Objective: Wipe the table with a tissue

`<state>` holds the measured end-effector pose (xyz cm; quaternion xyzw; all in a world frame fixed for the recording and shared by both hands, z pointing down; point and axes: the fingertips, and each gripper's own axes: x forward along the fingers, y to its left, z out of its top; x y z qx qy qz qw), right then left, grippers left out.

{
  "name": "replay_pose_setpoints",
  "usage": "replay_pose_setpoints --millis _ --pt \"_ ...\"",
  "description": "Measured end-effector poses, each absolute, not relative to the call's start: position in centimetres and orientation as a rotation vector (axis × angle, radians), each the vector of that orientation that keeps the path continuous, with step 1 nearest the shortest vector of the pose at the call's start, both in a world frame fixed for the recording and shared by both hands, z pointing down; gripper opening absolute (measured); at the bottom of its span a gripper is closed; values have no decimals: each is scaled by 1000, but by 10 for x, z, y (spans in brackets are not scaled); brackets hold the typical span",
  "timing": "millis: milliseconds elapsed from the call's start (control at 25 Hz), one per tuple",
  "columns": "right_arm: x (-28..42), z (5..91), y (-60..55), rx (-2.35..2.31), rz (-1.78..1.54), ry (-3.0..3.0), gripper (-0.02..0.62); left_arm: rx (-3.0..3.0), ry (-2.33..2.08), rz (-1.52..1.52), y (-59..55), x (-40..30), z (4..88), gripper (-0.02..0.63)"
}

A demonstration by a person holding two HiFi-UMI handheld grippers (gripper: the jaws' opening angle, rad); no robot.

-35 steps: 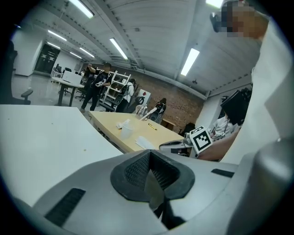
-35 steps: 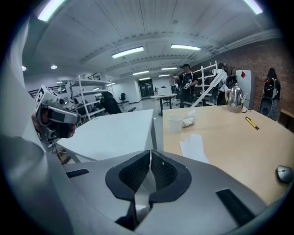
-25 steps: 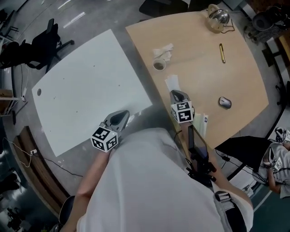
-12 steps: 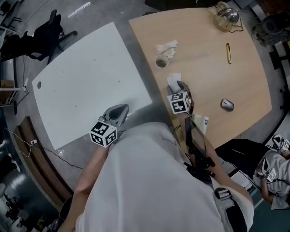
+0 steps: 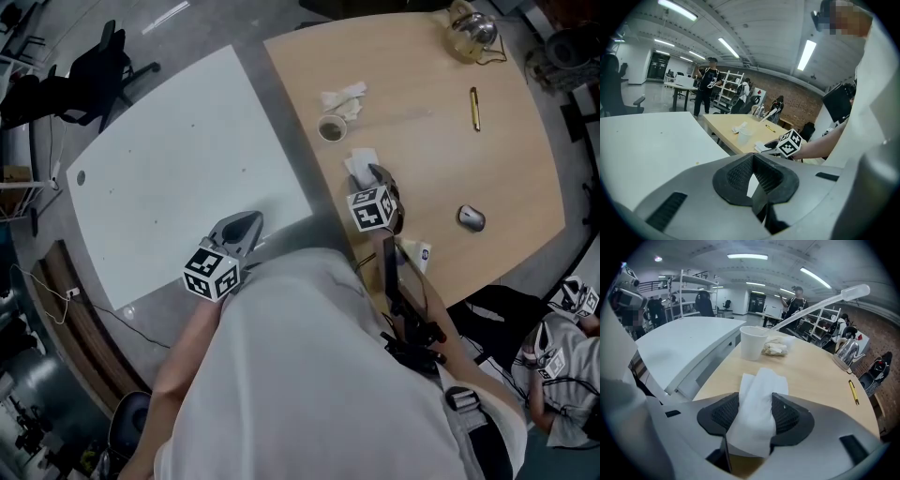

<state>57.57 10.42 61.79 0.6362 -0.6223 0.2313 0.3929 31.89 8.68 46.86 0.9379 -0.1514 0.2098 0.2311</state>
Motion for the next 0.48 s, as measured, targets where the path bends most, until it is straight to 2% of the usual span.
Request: replay_pose_setpoints --millis 240,280,320,480 --pt "576 618 102 1610 554 -1574 196 2593 -392 606 85 325 468 5" --pt "580 618 103 1621 549 -1562 187 2596 -391 609 85 325 468 5" --pt "585 618 105 1637 554 -1552 106 2599 -391 609 84 326 467 5" --pt "592 618 105 1641 622 -1585 95 2606 -395 608 78 324 464 5"
